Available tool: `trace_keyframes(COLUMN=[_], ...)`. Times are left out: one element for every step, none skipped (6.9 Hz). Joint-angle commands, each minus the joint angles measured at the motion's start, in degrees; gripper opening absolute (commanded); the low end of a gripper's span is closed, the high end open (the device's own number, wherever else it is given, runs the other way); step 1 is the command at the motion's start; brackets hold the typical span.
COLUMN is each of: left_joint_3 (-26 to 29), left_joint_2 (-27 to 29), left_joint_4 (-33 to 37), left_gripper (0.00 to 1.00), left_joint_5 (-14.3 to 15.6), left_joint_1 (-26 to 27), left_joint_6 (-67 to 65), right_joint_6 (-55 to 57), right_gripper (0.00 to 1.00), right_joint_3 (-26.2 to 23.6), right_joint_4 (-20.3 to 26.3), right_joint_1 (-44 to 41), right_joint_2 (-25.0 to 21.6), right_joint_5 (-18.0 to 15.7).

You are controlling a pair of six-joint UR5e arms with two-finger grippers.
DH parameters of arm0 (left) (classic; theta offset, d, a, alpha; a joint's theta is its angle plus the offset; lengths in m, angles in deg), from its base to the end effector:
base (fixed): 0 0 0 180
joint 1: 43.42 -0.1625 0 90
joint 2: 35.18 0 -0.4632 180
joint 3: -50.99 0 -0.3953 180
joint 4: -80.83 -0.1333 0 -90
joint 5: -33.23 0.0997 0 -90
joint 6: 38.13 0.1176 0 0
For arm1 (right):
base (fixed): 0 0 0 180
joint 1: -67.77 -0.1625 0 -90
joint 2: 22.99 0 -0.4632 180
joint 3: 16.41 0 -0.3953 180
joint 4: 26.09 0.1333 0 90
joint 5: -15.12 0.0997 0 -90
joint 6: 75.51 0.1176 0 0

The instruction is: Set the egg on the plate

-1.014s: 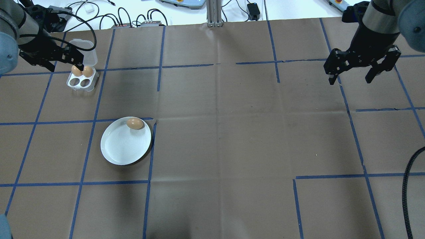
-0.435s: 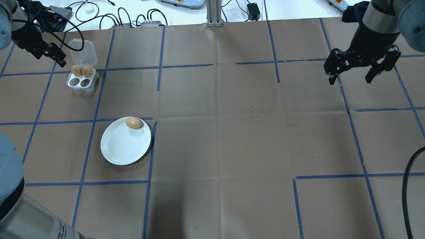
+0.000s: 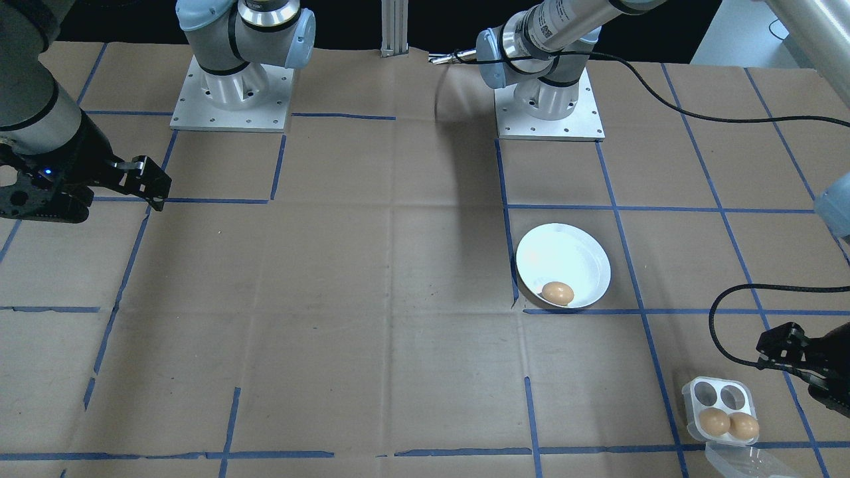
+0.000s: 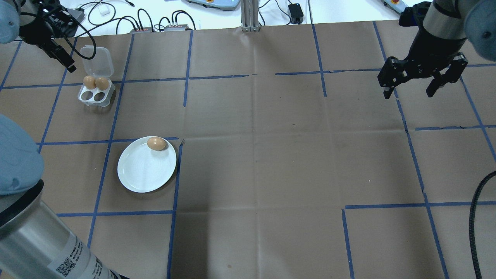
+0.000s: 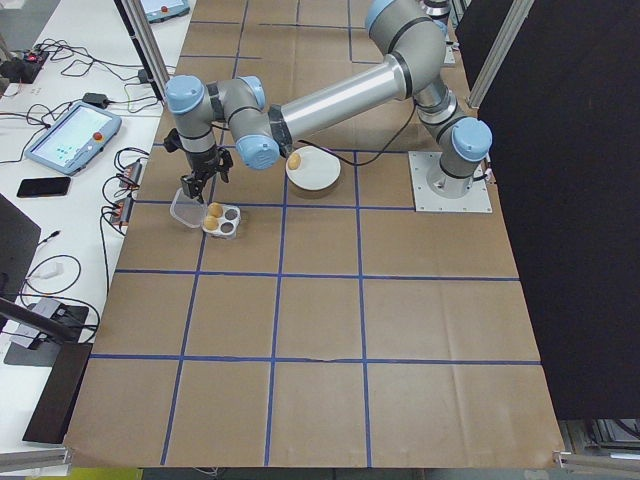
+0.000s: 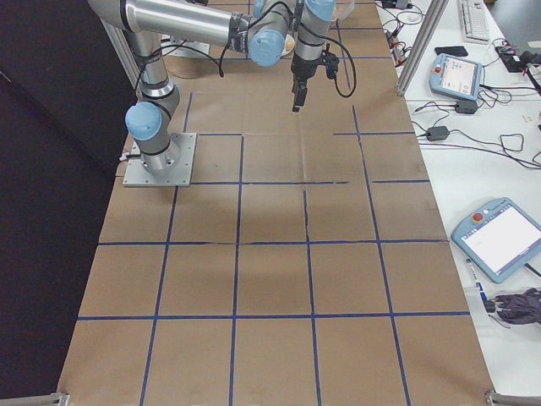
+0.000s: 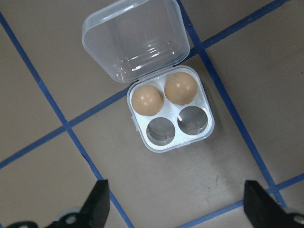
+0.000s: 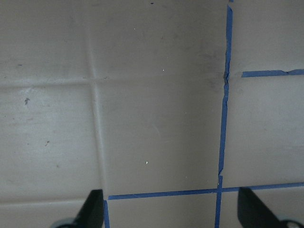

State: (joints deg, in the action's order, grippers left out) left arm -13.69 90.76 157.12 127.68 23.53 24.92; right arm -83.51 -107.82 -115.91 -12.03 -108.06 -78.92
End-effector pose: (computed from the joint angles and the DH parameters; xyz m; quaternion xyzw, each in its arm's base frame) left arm 0.1858 -0.7537 0.3530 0.3407 0.9390 0.0068 0.0468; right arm 0.0312 -0.5324 0.4525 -0.0172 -0.9976 -0.0617 0.0258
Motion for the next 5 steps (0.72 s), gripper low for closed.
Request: trace_keyframes(left_joint_3=[0.7,0.8,1.0,1.1,1.1], left_joint_2=[2.2,4.2,6.3,7.1,8.7], left_joint_4=[0.2,0.1,-0.9,-1.3,-3.7], left_gripper=[0.99,1.00,1.00,0.99,0.99], left_joint_5=[-0.3,-0.6,-0.6,-2.9,-6.7], left_joint_1=[-0.1,-0.2,-0.2,-0.2,-0.7], left_joint_6=[11.3,13.4,14.0,13.9,14.0], right_joint_6=[0.0,0.0,-0.1,0.0,0.0], right_gripper=[1.00,1.00,1.00,1.00,1.00], right_joint_3=[0.0,0.0,0.0,0.0,0.0], right_joint_4=[0.0,0.0,0.0,0.0,0.0], right_joint_1=[0.0,0.0,0.0,0.0,0.0], right_joint_2=[0.0,0.0,0.0,0.0,0.0], right_joint_5=[0.0,0.0,0.0,0.0,0.0])
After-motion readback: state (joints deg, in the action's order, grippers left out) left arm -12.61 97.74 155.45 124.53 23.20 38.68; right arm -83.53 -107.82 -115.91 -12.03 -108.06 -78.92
